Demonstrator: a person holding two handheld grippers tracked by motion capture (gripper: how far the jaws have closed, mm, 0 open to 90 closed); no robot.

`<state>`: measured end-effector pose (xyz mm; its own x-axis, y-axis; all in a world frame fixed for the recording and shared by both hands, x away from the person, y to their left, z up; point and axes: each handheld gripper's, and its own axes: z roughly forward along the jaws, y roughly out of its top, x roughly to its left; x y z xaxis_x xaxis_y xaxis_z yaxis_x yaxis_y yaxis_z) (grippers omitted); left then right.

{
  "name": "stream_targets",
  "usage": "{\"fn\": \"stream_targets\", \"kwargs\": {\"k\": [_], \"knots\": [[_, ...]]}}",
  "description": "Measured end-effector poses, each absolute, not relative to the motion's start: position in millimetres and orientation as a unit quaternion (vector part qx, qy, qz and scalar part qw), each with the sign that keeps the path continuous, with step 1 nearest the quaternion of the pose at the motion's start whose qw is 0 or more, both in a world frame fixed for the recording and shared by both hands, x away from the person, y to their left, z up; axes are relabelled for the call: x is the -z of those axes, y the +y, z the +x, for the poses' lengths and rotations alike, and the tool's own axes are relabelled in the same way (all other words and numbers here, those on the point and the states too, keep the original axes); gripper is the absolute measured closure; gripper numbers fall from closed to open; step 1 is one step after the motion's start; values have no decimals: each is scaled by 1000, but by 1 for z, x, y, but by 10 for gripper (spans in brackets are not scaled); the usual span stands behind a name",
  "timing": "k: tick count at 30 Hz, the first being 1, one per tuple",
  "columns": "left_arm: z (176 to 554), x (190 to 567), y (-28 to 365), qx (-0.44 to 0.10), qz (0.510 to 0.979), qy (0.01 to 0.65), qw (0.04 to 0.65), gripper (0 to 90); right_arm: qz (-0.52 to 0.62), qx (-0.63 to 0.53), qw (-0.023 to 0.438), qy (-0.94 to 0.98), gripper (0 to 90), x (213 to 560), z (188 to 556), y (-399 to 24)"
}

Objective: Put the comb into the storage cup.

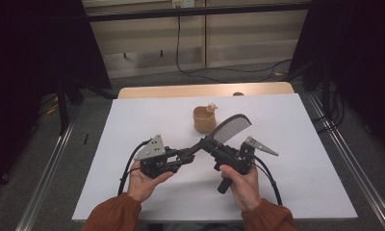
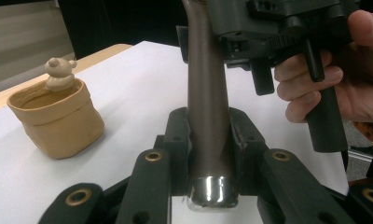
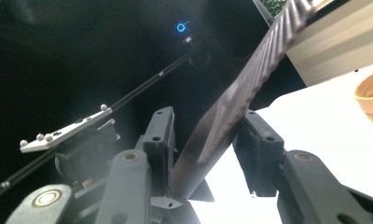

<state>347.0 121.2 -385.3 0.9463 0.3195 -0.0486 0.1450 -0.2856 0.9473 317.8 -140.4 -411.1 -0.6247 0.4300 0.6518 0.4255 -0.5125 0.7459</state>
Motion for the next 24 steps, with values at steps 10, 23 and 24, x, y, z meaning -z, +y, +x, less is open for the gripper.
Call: {"fn": "stream_targets", "kwargs": {"k": [10, 23, 24], "knots": [[347, 389, 118, -78, 803, 138, 575, 723, 457, -752, -16, 475, 678, 415, 320, -141], [349, 393, 117, -74, 802, 147, 574, 721, 479, -743, -45, 465, 709, 416, 323, -142], [349, 393, 117, -75, 802, 146, 575, 721, 479, -743, -46, 464, 711, 416, 323, -142]]}}
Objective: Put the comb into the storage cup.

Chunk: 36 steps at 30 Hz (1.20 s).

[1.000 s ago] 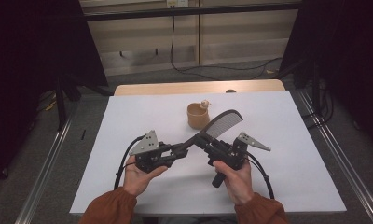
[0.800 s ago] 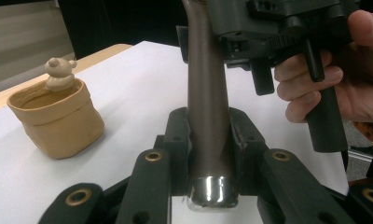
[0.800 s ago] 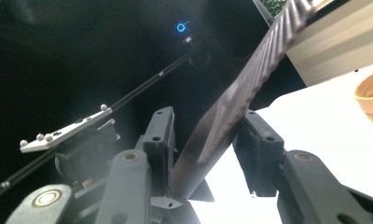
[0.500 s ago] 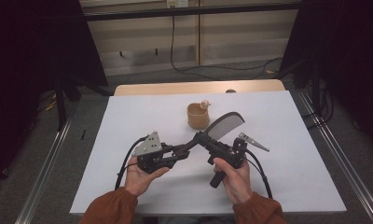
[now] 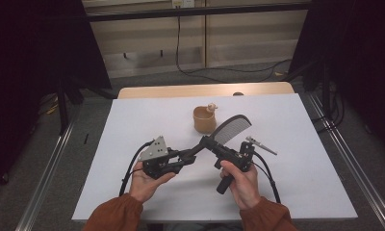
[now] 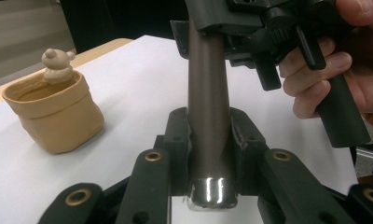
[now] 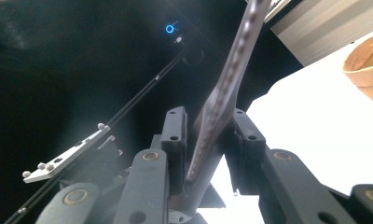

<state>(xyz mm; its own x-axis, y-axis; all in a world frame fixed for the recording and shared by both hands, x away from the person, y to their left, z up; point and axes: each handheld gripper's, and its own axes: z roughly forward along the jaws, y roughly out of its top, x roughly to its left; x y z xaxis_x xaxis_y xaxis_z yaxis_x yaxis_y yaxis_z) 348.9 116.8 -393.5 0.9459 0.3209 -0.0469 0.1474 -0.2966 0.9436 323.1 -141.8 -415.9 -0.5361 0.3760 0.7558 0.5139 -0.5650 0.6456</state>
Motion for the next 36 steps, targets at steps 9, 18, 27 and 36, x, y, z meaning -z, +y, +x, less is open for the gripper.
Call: {"fn": "stream_targets", "kwargs": {"k": [9, 18, 27, 36], "knots": [[350, 392, 119, -81, 801, 160, 571, 682, -477, 745, 57, -462, 726, 414, 324, -141], [347, 392, 117, -94, 798, 172, 570, 443, -469, 744, 52, -473, 731, 412, 327, -143], [348, 393, 123, -102, 793, 212, 562, 131, -459, 739, 36, -492, 732, 409, 331, -146], [345, 397, 133, -125, 786, 230, 560, 31, -447, 731, 4, -515, 732, 403, 334, -151]]}}
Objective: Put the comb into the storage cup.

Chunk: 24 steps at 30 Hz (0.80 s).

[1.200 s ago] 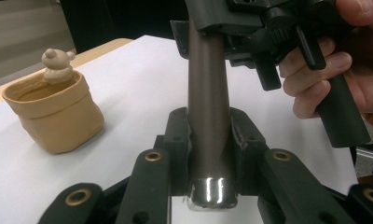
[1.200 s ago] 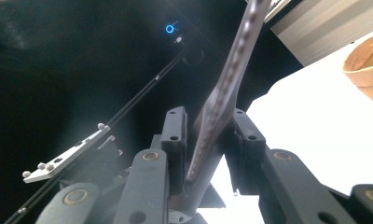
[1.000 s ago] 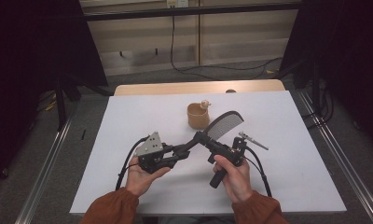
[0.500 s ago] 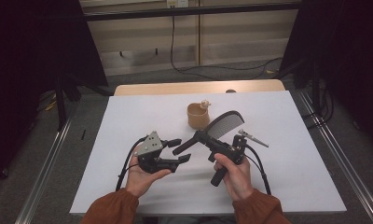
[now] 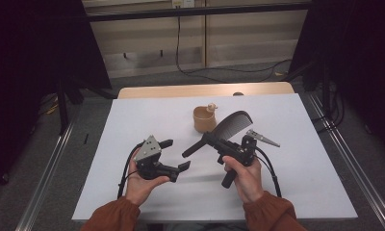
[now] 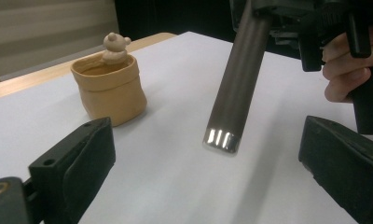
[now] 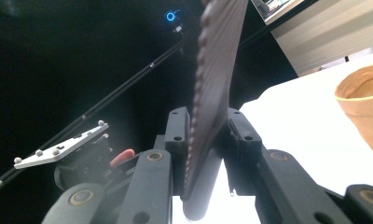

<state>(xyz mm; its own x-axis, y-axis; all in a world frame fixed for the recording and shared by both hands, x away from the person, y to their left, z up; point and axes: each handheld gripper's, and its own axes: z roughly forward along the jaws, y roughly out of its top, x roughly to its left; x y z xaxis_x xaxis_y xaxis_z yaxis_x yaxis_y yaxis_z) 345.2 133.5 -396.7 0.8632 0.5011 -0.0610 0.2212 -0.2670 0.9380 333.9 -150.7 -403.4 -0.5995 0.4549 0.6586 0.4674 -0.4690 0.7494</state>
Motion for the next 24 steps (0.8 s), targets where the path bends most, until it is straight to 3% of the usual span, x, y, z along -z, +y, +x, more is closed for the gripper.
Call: {"fn": "stream_targets", "kwargs": {"k": [12, 24], "knots": [[332, 405, 153, -162, 777, 251, 553, 22, -434, 716, -46, -545, 732, 398, 340, -158], [324, 415, 177, -211, 734, 305, 569, 19, -419, 697, -92, -574, 732, 390, 346, -166]]}}
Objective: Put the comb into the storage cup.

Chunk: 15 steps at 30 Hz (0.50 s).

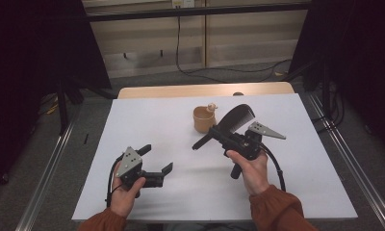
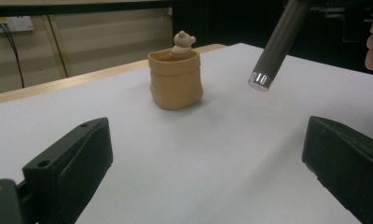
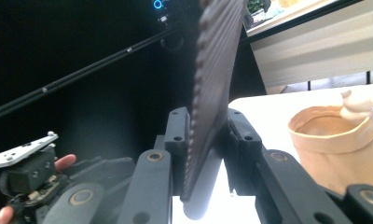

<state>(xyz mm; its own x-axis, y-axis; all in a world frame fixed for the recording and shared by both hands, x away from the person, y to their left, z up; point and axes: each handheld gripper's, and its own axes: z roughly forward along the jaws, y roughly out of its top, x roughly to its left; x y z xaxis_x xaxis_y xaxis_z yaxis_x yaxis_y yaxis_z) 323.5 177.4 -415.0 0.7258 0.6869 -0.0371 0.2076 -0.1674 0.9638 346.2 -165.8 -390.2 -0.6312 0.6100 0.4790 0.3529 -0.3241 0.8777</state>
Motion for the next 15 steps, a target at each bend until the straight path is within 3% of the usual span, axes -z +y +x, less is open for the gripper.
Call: {"fn": "stream_targets", "kwargs": {"k": [15], "knots": [[312, 423, 210, -238, 688, 360, 583, 17, 404, -683, 133, 593, 732, 380, 356, -173]]}}
